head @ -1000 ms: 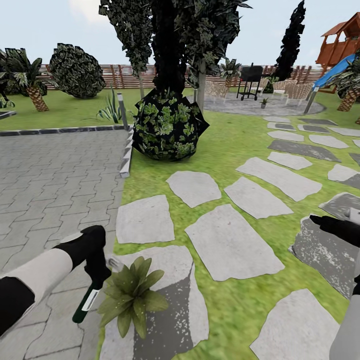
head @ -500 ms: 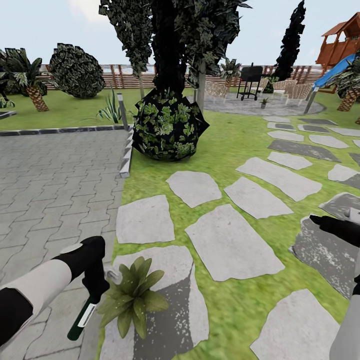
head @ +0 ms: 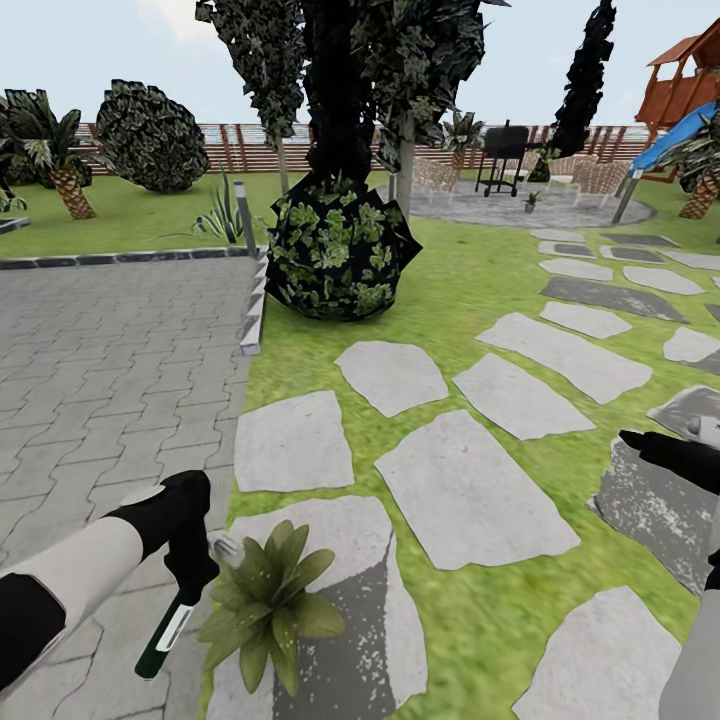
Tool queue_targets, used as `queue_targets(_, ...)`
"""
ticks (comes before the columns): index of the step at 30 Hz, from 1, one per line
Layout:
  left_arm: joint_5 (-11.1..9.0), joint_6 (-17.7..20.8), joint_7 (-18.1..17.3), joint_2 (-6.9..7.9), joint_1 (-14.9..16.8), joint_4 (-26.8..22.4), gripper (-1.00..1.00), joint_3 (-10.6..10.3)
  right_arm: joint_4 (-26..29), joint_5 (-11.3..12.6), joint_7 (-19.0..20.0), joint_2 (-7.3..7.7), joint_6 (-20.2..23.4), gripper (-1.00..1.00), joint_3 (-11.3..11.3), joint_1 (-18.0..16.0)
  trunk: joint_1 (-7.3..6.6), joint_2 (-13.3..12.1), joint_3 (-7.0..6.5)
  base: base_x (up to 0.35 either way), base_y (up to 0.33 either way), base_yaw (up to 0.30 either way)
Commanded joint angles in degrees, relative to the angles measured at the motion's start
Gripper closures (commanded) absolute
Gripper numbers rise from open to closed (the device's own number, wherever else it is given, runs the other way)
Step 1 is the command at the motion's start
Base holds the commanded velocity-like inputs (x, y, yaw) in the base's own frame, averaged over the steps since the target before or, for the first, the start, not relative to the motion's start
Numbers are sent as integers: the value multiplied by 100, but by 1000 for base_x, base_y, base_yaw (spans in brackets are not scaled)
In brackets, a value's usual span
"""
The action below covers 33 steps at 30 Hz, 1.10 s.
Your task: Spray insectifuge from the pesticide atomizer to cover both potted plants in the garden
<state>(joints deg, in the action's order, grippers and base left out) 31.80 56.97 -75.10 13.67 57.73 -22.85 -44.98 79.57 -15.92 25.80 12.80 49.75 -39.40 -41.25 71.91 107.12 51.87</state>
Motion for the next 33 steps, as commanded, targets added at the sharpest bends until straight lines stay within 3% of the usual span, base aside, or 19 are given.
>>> queue_targets(1, 55, 51, -57, 2, 21, -19, 100, -2, 6, -60, 57, -2, 17, -100, -7, -6, -1, 2, 5, 0, 0, 0)
queue_targets(9, 55, 51, -75, 4, 370, -44, 100, 1, 6, -60, 57, -1, 17, -100, -7, -6, -1, 2, 5, 0, 0, -50)
queue_targets(14, 55, 51, -83, -3, 426, -44, 100, 6, 6, -59, 57, 2, 17, -100, -7, -6, -1, 2, 5, 0, 0, -202)
queue_targets(21, 55, 44, -97, -6, 324, -45, 100, 5, 6, -59, 57, -2, 17, -100, -7, -6, -1, 2, 5, 0, 0, -19)
queue_targets(26, 55, 43, -84, -8, 9, -44, 100, 5, 6, -60, 57, -2, 17, -100, -7, -6, -1, 2, 5, 0, 0, 0)
queue_targets(33, 52, 42, -97, -13, -68, -44, 100, 13, 6, -59, 57, 0, 17, -100, -7, -6, -1, 2, 5, 0, 0, 0)
